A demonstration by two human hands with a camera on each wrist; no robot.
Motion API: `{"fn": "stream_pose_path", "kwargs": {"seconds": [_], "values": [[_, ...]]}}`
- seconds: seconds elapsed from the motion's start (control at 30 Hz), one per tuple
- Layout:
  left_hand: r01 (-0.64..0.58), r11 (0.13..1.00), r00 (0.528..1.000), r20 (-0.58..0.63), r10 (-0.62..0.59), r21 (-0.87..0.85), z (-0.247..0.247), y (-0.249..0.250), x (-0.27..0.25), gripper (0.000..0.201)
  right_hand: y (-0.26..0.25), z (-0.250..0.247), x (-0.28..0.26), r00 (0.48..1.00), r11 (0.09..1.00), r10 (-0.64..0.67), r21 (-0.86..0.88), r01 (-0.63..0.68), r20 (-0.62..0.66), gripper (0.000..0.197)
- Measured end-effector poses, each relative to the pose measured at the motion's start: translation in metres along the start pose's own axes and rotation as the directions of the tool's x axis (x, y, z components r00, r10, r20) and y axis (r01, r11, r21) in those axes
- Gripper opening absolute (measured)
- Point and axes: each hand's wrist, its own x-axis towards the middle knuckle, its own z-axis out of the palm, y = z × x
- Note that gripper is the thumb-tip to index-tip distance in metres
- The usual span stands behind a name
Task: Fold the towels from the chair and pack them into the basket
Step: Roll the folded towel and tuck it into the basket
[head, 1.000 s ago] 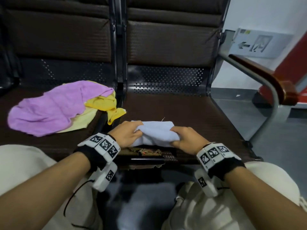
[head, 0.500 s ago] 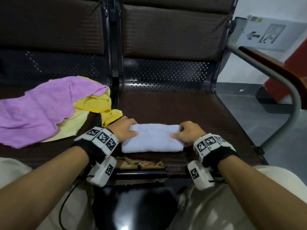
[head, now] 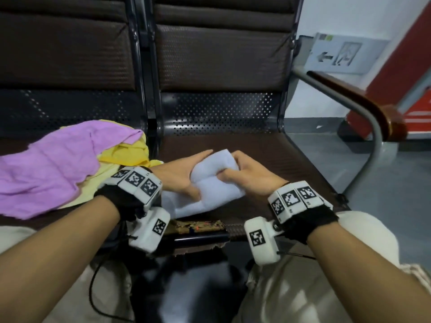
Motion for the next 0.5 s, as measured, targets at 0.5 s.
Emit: {"fn": "stream_pose_path", "kwargs": {"seconds": [0.5], "values": [[-0.146,0.900,0.952,-0.191,0.241,0.410,0.099,0.207,0.030,0.026,0.027,-0.139,-0.205,0.661,0.912,0.113,0.342,0.227,-0.742,0.005]]}}
